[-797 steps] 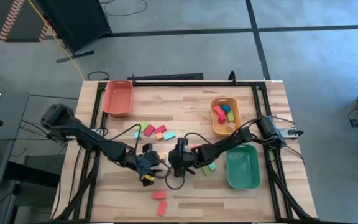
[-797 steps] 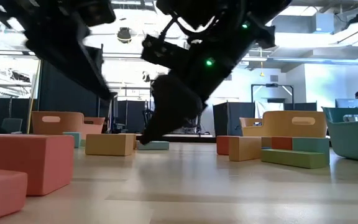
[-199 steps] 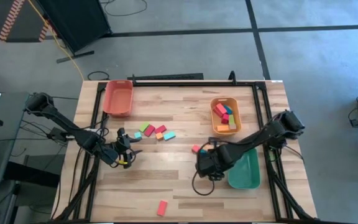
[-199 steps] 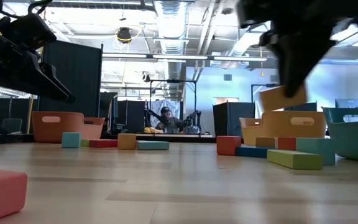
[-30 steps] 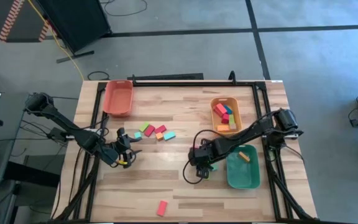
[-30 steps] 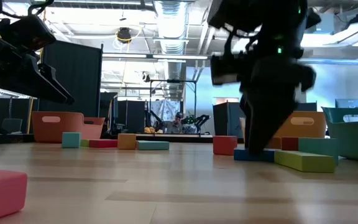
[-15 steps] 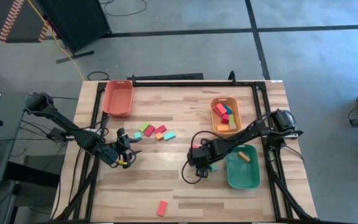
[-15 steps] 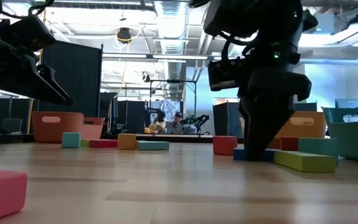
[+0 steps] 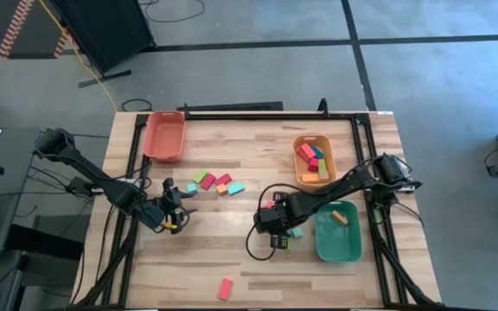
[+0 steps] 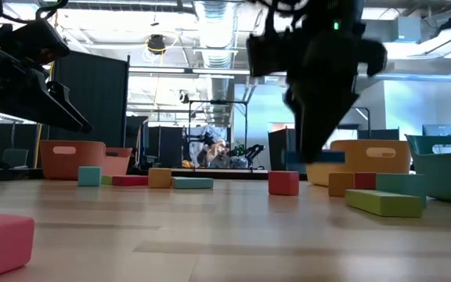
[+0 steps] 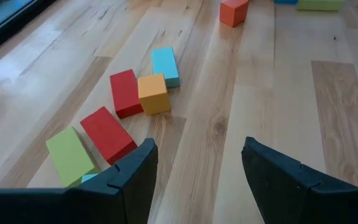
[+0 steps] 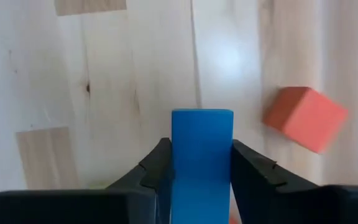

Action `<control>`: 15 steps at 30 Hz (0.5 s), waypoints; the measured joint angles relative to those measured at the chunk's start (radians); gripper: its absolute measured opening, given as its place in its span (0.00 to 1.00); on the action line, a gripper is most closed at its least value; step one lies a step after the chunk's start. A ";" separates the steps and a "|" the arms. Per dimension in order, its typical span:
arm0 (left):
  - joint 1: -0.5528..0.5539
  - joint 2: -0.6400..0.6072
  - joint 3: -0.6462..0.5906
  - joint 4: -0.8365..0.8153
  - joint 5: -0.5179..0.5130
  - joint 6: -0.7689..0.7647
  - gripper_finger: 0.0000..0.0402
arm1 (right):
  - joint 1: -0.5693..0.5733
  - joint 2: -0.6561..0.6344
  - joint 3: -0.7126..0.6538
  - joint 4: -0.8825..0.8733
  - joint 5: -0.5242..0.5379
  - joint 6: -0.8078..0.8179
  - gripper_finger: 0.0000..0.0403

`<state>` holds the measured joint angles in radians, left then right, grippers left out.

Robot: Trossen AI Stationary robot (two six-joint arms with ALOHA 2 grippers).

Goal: Sort blocks by size
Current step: Put the small rectangular dark blue block into the green bin

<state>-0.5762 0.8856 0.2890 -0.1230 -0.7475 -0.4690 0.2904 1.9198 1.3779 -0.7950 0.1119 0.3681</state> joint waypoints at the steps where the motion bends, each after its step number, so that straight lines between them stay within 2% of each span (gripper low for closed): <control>1: 0.000 0.000 0.000 0.000 0.000 0.000 0.56 | 0.006 0.000 0.021 -0.031 0.015 -0.001 0.37; 7: 0.000 0.000 0.000 0.000 0.000 0.004 0.56 | 0.047 -0.003 0.125 -0.274 0.096 0.053 0.37; 15: 0.000 0.000 0.000 -0.001 0.000 0.013 0.56 | 0.146 -0.089 0.136 -0.515 0.168 0.304 0.37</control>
<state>-0.5762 0.8856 0.2890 -0.1244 -0.7478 -0.4556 0.4362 1.8309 1.5135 -1.3101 0.2802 0.6723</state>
